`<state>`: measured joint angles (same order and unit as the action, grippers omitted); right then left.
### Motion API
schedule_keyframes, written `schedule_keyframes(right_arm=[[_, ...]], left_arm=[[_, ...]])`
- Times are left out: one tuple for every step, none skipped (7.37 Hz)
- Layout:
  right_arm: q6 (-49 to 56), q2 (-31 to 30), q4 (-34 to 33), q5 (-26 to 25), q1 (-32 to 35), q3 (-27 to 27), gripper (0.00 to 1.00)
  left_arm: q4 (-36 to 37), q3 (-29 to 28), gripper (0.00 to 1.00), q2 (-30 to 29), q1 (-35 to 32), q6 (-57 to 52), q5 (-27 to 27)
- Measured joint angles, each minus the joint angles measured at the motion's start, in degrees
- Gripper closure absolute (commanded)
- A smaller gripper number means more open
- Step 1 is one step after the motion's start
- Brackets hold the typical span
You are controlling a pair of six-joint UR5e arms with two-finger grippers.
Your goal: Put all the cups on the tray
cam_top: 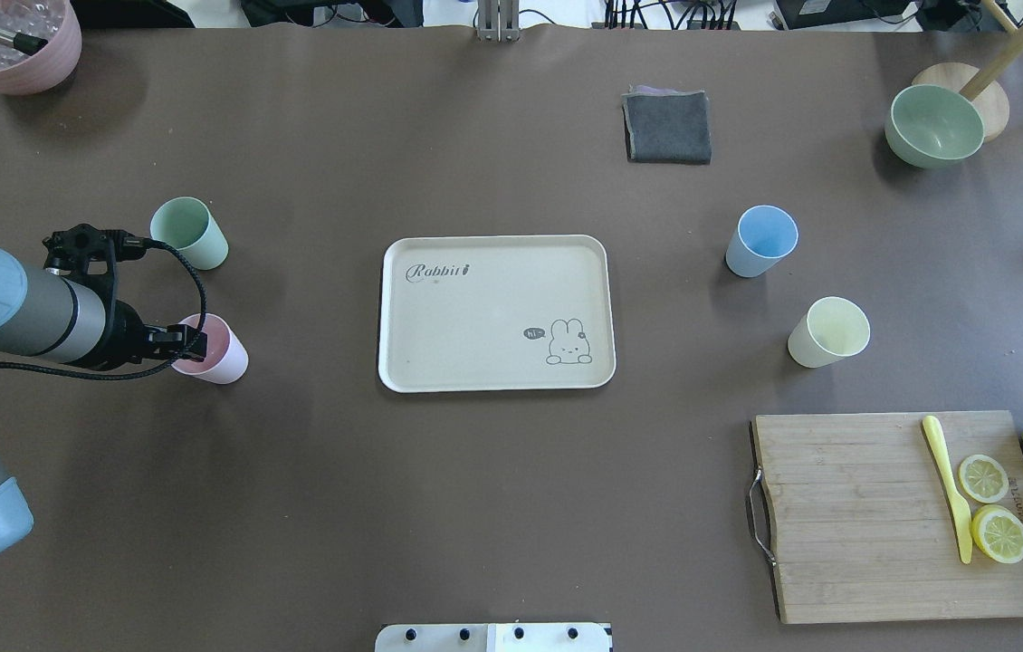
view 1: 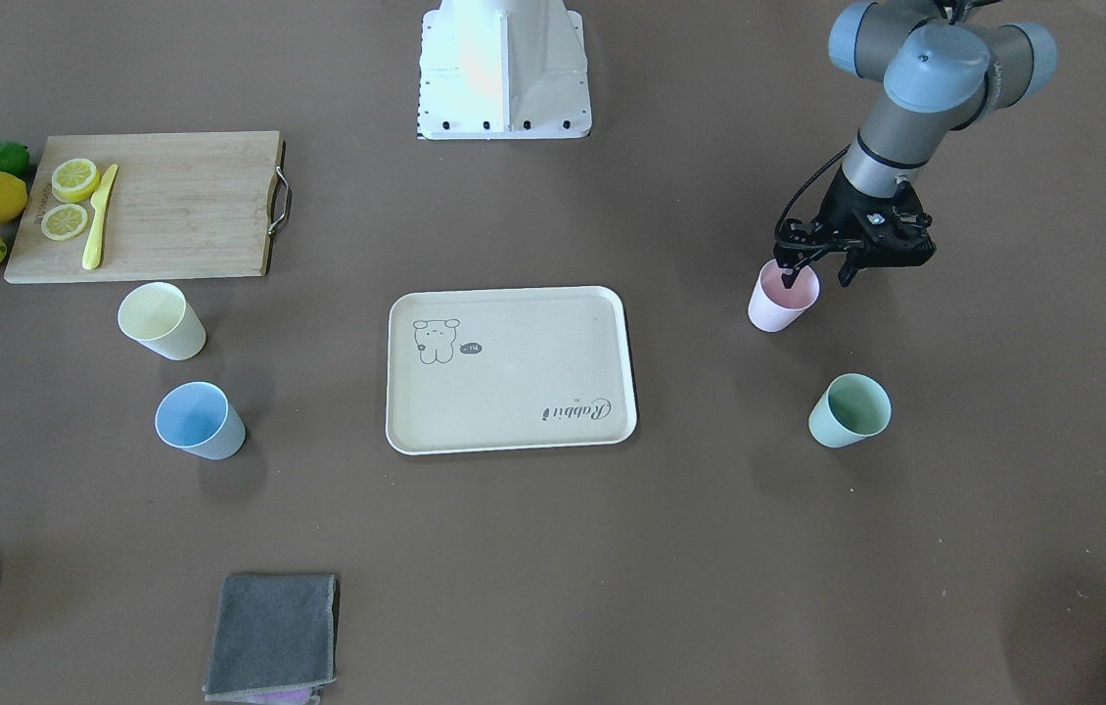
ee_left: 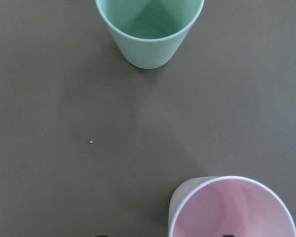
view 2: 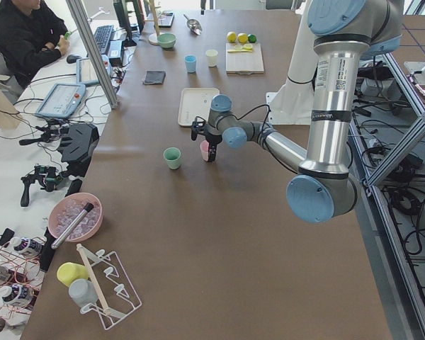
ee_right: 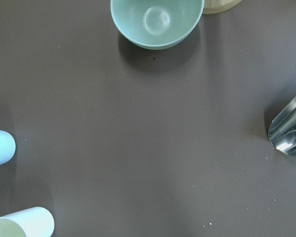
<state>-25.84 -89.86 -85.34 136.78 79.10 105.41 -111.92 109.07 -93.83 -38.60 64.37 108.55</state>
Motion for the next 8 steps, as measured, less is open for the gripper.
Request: schedule_keyframes(right_arm=[[0.0,0.02,0.0,0.01,0.0,0.13,0.0],[0.0,0.02,0.0,0.0,0.0,0.34,0.0],[0.0,-0.01,0.0,-0.02,0.0,0.58,0.0],[0.0,-0.04,0.0,-0.02,0.0,0.75,0.0],[0.0,-0.04,0.0,-0.03,0.0,0.79,0.0],[0.0,-0.05,0.0,-0.03,0.0,0.8,0.0],[-0.08,-0.03,0.0,-0.05,0.0,0.9,0.0],[-0.35,0.23,0.0,-0.1,-0.18,1.04,0.0]], left_arm=[[-0.91,-0.74,1.0,0.1,0.09,0.08,0.04],[-1.36,-0.9,1.0,0.1,0.09,0.14,0.13],[-1.58,-0.7,1.0,0.0,0.1,0.23,0.23],[-1.72,-0.26,1.0,-0.13,0.1,0.52,0.48],[-1.69,0.51,1.0,-0.22,0.0,1.06,1.68],[-1.36,1.8,1.0,-0.48,-0.57,1.58,3.93],[0.45,3.0,1.0,-2.22,-1.33,2.53,5.7],[5.43,3.46,1.0,-6.82,-1.71,4.45,6.35]])
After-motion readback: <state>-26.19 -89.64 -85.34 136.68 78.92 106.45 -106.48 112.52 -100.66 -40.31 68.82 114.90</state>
